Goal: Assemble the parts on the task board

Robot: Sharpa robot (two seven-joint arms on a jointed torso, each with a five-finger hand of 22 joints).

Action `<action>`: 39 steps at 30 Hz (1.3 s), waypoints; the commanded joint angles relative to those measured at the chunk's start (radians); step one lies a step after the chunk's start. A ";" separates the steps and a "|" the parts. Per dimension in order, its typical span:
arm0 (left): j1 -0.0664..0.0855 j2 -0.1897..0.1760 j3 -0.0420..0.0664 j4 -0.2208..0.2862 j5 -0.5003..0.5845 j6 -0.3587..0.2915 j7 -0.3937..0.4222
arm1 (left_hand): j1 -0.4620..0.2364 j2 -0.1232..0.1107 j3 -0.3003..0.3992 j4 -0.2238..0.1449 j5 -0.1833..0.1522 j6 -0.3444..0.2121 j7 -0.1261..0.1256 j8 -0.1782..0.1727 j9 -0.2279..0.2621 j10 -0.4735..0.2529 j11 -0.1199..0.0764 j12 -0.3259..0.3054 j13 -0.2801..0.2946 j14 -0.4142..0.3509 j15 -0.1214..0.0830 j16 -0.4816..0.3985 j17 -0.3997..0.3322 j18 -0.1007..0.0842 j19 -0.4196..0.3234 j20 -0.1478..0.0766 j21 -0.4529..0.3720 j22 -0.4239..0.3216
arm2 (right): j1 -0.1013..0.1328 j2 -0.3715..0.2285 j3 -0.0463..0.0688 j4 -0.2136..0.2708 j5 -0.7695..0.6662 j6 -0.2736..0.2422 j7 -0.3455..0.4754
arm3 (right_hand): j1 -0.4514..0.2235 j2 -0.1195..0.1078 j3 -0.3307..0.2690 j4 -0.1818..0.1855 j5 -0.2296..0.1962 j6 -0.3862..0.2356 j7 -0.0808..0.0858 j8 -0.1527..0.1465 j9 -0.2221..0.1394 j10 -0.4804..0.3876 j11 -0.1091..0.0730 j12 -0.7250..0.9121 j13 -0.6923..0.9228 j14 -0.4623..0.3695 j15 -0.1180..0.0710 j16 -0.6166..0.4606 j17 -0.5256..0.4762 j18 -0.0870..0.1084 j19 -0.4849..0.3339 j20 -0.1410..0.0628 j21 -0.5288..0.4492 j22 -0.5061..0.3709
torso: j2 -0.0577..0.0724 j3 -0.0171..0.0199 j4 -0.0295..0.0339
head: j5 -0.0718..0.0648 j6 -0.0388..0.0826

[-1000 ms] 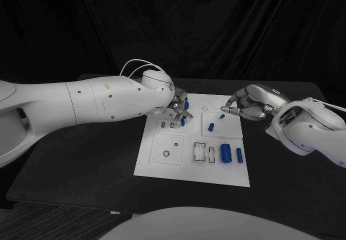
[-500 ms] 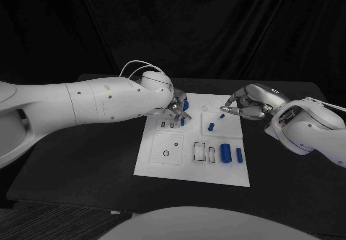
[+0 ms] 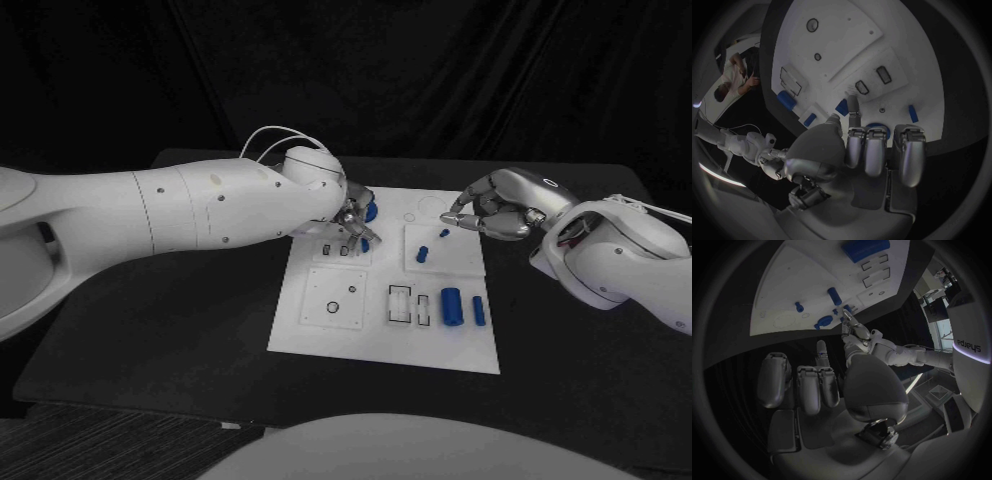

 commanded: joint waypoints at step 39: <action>-0.009 0.005 0.001 -0.010 0.117 0.005 -0.039 | 0.008 -0.022 0.048 -0.026 0.050 0.007 0.012 -0.071 -0.011 0.115 -0.008 0.022 0.260 0.104 -0.009 0.014 0.266 -0.024 0.060 0.000 -0.014 0.220 | -0.005 0.004 0.001 -0.010 -0.001 0.021 -0.026 | 0.005 0.018 -0.002 -0.008 0.020 -0.011 -0.002 0.019 0.020 0.111 0.002 0.017 0.264 0.097 0.010 -0.003 0.233 -0.002 -0.007 -0.001 -0.029 0.187 | 0.000 -0.0020 -0.0001 | 0.002 0.000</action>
